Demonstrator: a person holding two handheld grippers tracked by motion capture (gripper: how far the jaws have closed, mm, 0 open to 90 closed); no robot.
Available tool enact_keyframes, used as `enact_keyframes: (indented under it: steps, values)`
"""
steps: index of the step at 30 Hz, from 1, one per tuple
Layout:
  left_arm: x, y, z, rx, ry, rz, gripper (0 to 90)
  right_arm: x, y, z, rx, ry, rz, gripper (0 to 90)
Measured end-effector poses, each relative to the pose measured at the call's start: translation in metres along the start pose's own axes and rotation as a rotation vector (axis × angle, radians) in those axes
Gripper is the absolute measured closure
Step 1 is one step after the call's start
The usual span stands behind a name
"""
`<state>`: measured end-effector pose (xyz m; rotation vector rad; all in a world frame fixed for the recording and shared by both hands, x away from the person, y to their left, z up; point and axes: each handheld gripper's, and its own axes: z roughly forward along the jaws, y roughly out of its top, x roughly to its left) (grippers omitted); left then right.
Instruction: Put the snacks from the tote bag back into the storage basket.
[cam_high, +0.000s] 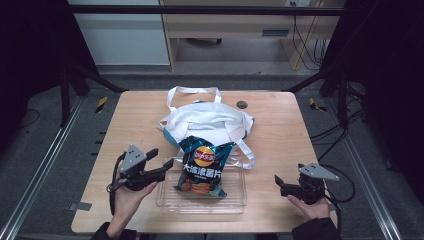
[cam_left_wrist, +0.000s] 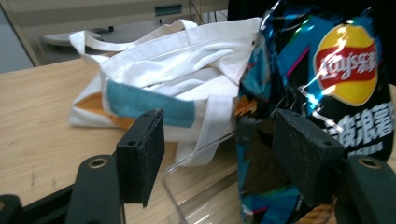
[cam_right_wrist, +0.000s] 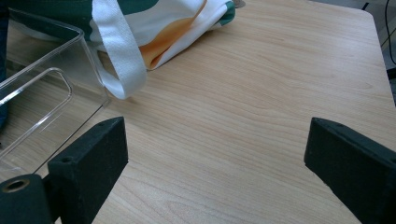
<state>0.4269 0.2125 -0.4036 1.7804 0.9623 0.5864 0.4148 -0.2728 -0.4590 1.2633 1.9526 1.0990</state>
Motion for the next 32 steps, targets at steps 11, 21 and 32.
enact_keyframes:
  steps: [11,21,32]
  values:
    - [0.018,-0.025,-0.011,0.018,0.067,-0.015,32.4,-0.001,0.0,0.0,0.0,-0.003,0.0,6.6]
    - [0.035,-0.046,-0.016,0.05,0.113,-0.039,32.5,-0.001,0.0,0.001,0.01,-0.007,0.0,6.6]
    - [0.052,-0.06,-0.004,0.125,0.161,-0.033,33.2,-0.002,-0.001,0.001,0.013,-0.013,-0.002,6.6]
